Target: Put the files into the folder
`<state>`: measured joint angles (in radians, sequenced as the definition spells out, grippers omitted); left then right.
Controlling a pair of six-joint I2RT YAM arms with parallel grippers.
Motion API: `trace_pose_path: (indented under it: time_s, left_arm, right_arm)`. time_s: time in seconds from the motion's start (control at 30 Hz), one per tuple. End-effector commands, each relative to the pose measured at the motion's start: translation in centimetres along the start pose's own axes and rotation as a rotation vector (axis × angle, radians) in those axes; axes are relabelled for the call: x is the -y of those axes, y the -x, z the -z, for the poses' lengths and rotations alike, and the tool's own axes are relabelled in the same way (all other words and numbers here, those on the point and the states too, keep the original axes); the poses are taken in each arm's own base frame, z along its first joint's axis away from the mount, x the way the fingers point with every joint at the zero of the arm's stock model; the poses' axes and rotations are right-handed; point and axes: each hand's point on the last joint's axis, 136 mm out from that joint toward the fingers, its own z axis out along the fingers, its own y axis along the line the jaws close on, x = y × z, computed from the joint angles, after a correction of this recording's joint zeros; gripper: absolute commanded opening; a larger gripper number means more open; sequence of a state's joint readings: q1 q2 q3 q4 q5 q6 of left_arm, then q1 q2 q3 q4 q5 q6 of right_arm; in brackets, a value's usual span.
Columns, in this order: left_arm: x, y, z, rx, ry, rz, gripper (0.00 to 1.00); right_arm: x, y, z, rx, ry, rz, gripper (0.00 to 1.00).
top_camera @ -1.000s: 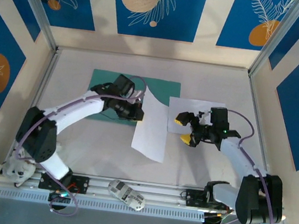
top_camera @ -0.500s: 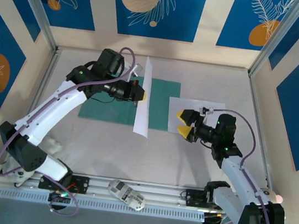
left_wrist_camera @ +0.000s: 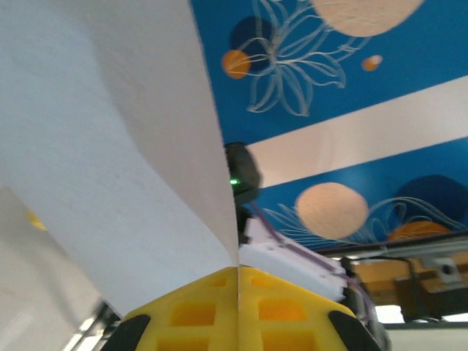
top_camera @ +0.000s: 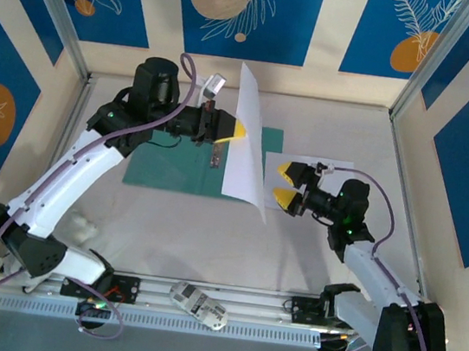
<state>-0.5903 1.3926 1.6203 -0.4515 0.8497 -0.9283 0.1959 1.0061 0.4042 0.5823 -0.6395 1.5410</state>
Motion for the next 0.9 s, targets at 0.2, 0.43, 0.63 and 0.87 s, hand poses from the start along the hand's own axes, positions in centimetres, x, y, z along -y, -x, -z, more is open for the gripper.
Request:
trace_pose_path:
  time_s: [0.2, 0.43, 0.63, 0.87]
  left_arm:
    - [-0.6, -3.0, -0.2, -0.109, -0.135, 0.092, 0.0]
    - [-4.6, -4.0, 2.6, -0.102, -0.01, 0.129, 0.0]
    - [-6.8, -4.6, 3.9, -0.147, 0.025, 0.121, 0.0]
    - [-7.7, -4.2, 4.3, -0.159, 0.027, 0.106, 0.0]
  right_arm:
    - [-6.7, -0.7, -1.3, -0.077, 0.166, 0.088, 0.99]
    - [-9.2, -1.3, -1.3, -0.126, 0.229, 0.142, 0.99]
    - [-9.3, -1.9, -1.5, -0.154, 0.235, 0.162, 1.0]
    - [-9.3, -3.0, -1.6, -0.205, 0.225, 0.174, 0.98]
